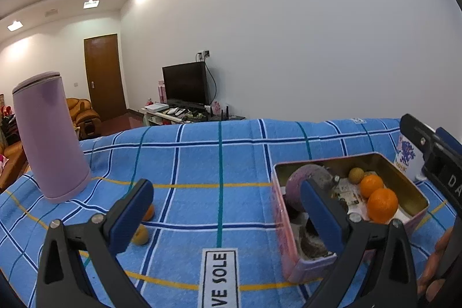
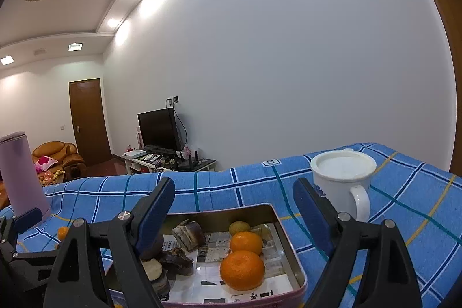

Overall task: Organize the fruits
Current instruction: 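Withdraw both tools from the tin toward the last fruits on the bedspread, then grasp the small yellow fruit with the right tool while the left grasps a mandarin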

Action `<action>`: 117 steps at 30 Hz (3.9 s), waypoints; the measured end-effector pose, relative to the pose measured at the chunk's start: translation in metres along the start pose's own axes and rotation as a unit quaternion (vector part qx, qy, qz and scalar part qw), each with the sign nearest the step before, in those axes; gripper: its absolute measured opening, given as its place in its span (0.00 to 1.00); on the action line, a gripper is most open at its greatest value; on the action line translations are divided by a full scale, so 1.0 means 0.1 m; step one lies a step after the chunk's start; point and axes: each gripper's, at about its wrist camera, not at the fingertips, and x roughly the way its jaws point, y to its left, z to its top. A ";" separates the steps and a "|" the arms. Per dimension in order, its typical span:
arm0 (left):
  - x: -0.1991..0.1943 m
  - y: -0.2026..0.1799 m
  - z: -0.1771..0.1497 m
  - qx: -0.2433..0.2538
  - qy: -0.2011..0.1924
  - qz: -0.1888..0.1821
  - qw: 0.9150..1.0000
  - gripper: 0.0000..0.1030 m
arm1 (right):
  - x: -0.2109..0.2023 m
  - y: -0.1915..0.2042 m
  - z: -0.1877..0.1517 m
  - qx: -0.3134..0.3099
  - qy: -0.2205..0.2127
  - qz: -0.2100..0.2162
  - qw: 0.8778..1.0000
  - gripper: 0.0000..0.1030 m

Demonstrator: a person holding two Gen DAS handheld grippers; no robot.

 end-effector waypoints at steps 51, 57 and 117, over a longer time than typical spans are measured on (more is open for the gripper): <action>0.33 1.94 -0.12 -0.035 0.077 0.157 0.984 1.00 | 0.12 1.80 -0.34 -0.041 0.093 0.097 0.990 0.83; 0.45 2.29 -0.18 -0.065 0.108 0.192 0.973 1.00 | 0.32 2.10 -0.42 -0.054 0.145 0.133 0.979 0.83; 1.37 1.28 -0.11 -0.031 0.249 -0.030 0.968 0.37 | 0.53 2.03 -0.39 -0.113 0.186 0.127 0.968 0.27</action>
